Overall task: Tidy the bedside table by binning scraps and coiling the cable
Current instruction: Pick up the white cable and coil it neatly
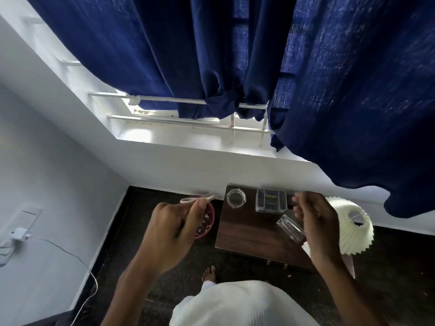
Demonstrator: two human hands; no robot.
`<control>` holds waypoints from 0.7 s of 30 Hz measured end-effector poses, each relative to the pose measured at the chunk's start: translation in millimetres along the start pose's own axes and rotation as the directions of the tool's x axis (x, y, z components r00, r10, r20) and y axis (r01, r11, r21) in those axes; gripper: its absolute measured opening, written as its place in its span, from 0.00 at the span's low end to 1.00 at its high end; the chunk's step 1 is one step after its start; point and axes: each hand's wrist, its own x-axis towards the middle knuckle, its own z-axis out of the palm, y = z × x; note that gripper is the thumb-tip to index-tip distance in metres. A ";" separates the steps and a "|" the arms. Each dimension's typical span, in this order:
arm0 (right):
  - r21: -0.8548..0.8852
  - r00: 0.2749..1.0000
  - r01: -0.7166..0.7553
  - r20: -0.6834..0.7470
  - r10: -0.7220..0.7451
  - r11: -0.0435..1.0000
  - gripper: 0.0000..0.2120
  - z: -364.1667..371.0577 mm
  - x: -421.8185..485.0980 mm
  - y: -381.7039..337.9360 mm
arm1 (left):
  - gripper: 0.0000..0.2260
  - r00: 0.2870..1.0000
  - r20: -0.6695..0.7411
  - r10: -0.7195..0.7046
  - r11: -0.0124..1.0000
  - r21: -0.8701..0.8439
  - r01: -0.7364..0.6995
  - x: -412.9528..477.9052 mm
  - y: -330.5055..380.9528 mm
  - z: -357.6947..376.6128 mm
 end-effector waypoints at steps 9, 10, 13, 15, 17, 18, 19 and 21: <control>-0.206 0.649 0.519 0.727 -0.225 0.830 0.44 65.4 -33.6 -2.2 | 0.23 0.999 -0.006 0.048 0.999 0.007 -0.048 -9.6 3.2 -16.8; -0.232 0.624 0.569 0.747 -0.230 0.789 0.47 72.5 -35.3 1.2 | 0.23 0.999 0.000 0.046 0.999 -0.011 -0.046 -12.6 5.0 -19.1; -0.313 0.595 0.635 0.781 -0.188 0.706 0.38 88.0 -34.2 12.5 | 0.20 0.998 0.013 0.055 0.997 -0.047 -0.054 -20.1 10.1 -23.5; -0.312 0.548 0.658 0.823 -0.151 0.685 0.18 91.0 -30.5 21.5 | 0.20 0.998 0.014 0.053 0.998 -0.032 -0.053 -22.7 11.7 -23.7; -0.277 0.534 0.593 0.838 -0.112 0.756 0.07 85.6 -32.8 18.9 | 0.20 0.998 0.015 0.064 0.998 0.006 -0.064 -24.2 9.8 -23.2; -0.260 0.540 0.540 0.837 -0.092 0.800 0.06 81.2 -35.0 15.0 | 0.20 0.997 0.024 0.080 0.995 0.058 -0.081 -25.3 5.9 -22.9; -0.239 0.545 0.510 0.833 -0.095 0.826 0.06 77.3 -37.6 7.3 | 0.21 0.995 0.049 0.091 0.986 0.136 -0.097 -26.3 1.8 -22.1; -0.174 0.570 0.481 0.807 -0.156 0.859 0.05 69.7 -43.4 -12.0 | 0.24 0.988 0.125 0.095 0.943 0.307 -0.130 -28.6 -6.7 -19.2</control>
